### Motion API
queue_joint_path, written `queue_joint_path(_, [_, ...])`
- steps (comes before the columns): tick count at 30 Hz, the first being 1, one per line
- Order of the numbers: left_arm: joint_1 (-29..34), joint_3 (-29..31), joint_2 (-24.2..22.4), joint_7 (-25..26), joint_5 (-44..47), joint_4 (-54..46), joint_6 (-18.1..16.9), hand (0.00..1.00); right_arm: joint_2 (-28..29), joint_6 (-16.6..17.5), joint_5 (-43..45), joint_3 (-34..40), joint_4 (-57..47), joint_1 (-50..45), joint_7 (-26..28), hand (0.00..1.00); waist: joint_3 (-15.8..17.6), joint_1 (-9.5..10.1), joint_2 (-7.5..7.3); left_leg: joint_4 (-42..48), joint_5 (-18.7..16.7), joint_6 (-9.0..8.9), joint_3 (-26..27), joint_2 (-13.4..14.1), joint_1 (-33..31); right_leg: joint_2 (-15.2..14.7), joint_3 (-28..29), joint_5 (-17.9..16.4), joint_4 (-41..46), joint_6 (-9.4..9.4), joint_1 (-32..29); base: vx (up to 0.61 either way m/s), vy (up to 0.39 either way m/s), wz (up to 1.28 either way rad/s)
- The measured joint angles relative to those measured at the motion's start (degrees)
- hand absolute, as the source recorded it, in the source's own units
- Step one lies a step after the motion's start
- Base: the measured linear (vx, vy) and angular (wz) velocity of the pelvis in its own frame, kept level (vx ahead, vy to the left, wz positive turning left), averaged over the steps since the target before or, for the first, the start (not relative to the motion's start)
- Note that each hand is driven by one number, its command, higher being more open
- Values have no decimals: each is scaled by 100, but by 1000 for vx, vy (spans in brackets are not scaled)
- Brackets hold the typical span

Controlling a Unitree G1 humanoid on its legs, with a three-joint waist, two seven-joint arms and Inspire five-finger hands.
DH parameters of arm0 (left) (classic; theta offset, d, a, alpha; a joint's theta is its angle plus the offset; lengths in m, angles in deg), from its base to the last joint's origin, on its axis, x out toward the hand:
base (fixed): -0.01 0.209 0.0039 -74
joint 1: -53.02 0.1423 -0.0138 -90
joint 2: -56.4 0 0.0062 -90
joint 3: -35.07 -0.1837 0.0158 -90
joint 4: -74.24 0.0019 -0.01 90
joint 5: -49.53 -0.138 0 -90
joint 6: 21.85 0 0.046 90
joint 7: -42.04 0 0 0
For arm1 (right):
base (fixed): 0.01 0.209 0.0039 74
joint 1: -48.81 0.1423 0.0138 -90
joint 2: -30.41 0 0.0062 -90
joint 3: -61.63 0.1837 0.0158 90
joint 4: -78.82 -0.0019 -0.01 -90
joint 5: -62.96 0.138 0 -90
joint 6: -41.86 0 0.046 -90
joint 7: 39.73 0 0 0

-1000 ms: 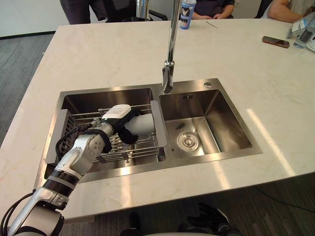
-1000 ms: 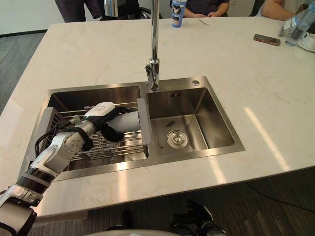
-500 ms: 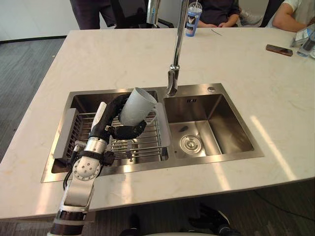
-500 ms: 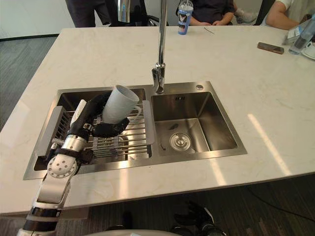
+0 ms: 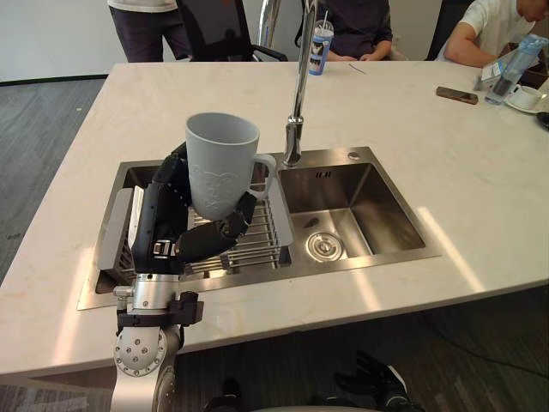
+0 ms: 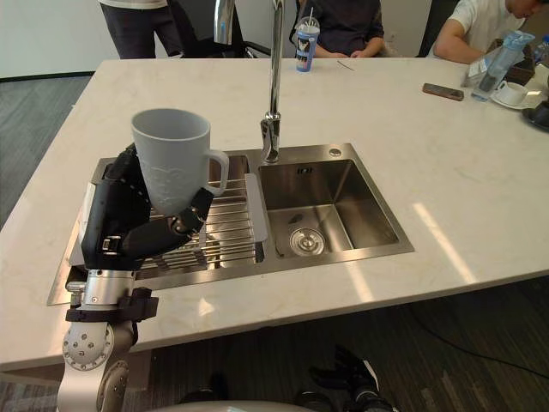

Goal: Walk over to the sink, pick up the cup, carry it to the dishwasher, place the cup inside the dishwasher, then close the dishwasher door

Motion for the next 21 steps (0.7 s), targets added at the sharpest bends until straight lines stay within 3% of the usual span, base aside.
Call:
queue_joint_path(1, [-1,-46,-87,-2,3,-41,-38,30,-12,0,68,15,-135,14,-54,90,-46,28,122,40,-95,158,37,134,-127,56,-180,-119,68,-71,32,-116,106,-18])
queue_joint_path(2, [2,-40,-163,5,20,-83,-101,30,7,5,92,9,-250,97,-73,90,-11,87,159,122,-115,201,121,183,-211,-27,-294,-391,1081,32,-305,-121,95,-18])
queue_joint_path(3, [6,-41,-171,53,50,-85,-125,30,47,28,98,-23,-346,108,-72,90,-13,128,156,208,-123,255,137,173,-298,-53,-265,-704,2047,181,-488,-97,49,-12])
queue_joint_path(5, [60,-34,-168,130,93,-92,-124,30,131,54,100,-52,-385,145,-69,90,-83,283,46,356,-134,300,125,107,-459,78,-113,-1141,2859,456,-381,-105,19,1])
queue_joint_path(6, [120,-36,-188,237,96,-134,-135,30,175,100,102,-78,-367,234,-101,90,-155,423,-62,530,-66,301,131,6,-751,196,-56,-1263,2695,420,-160,-116,-25,-2])
queue_joint_path(8, [193,-56,-246,309,91,-145,-147,30,146,164,123,-89,-264,502,-194,90,-186,523,-117,687,24,326,178,-86,-1116,281,-140,-1409,1872,123,115,-136,-41,0])
queue_joint_path(9, [219,-105,-363,327,88,-128,-123,30,71,189,135,-85,-150,742,-265,90,-101,539,25,701,170,335,156,-78,-1304,384,-206,-1463,1214,60,262,-237,-40,24])
queue_joint_path(10, [226,-225,-526,325,88,-96,-84,30,-62,197,134,-80,-103,913,-349,90,98,501,383,681,373,287,-36,35,-1418,625,-320,-1294,771,69,425,-347,-46,34])
queue_joint_path(11, [262,-316,-557,323,86,-95,-72,30,-97,197,134,-79,-76,916,-377,90,149,491,507,633,460,280,-113,88,-1418,727,-376,-1203,641,43,484,-397,-47,53])
queue_joint_path(12, [341,-468,-593,322,88,-98,-75,30,-119,197,136,-79,2,863,-433,90,144,459,646,451,684,170,-244,138,-1402,883,-514,-1078,563,-27,545,-402,-47,59])
queue_joint_path(13, [378,-573,-551,310,95,-118,-87,30,-118,197,137,-46,2,762,-473,90,129,424,659,76,847,-212,-380,99,-1320,877,-711,-1024,581,-101,488,-324,-31,66])
queue_joint_path(14, [379,-607,-531,302,98,-120,-92,30,-117,196,138,-2,9,713,-490,90,147,395,626,125,706,-348,-404,105,-1375,852,-811,-1001,595,-170,452,-303,-26,73])
queue_joint_path(16, [385,-644,-400,263,145,-120,-94,30,-162,190,136,148,12,537,-607,90,190,319,493,1489,8,133,-326,77,-1612,596,-1030,-903,658,-318,319,-276,-17,49])
queue_joint_path(17, [386,-660,-380,249,176,-117,-94,30,-182,189,135,179,6,485,-621,90,176,296,455,1854,-199,108,-263,106,-1574,537,-1050,-864,655,-313,294,-213,28,29])
queue_joint_path(18, [380,-721,-376,236,239,-100,-128,30,-237,189,133,200,-41,383,-639,90,116,213,463,2472,-628,85,-192,214,-1358,421,-1127,-796,638,-293,271,-138,43,26])
queue_joint_path(20, [330,-919,-390,212,322,49,-219,30,-296,189,127,234,-113,216,-656,90,-79,81,515,2738,-1082,-97,-195,422,-847,303,-1273,-736,639,-234,209,-103,91,54])
queue_joint_path(21, [232,-1113,-402,183,321,185,-219,30,-300,189,127,258,-185,99,-689,90,-249,-36,583,2475,-1135,-200,-259,526,-474,258,-1460,-698,665,-172,124,-48,122,77])
